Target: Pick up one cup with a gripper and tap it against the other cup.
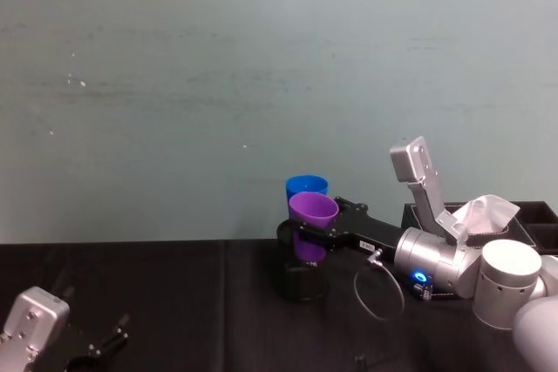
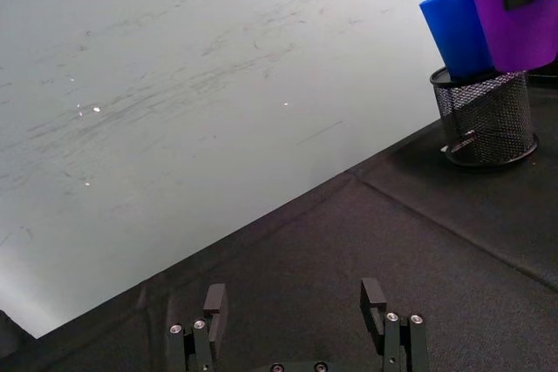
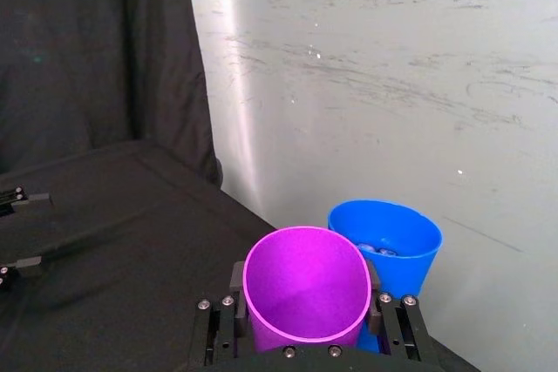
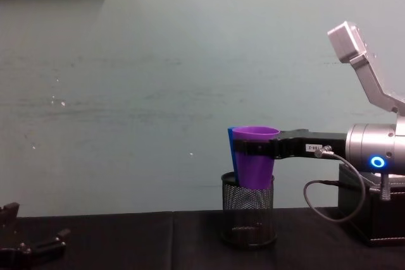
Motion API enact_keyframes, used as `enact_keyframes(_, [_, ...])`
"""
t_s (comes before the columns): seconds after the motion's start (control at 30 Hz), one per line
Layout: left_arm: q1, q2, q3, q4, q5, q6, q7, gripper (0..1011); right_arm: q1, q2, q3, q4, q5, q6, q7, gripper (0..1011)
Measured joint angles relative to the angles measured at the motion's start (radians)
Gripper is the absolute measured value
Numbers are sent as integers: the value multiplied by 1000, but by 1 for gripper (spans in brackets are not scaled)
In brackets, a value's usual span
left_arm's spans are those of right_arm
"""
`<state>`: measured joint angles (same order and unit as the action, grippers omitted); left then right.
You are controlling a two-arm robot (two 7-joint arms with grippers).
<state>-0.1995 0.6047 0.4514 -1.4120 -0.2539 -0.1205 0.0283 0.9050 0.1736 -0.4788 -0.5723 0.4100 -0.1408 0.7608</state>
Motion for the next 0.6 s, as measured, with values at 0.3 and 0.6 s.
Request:
enact_keyframes(0.3, [0,0,0,0,0,0,0,1000,18,-17,19,41,-14,-12,19,734])
enact_keyframes(0.6, [0,0,0,0,0,0,0,1000,22,-20,25,47,-17,-14,27,734])
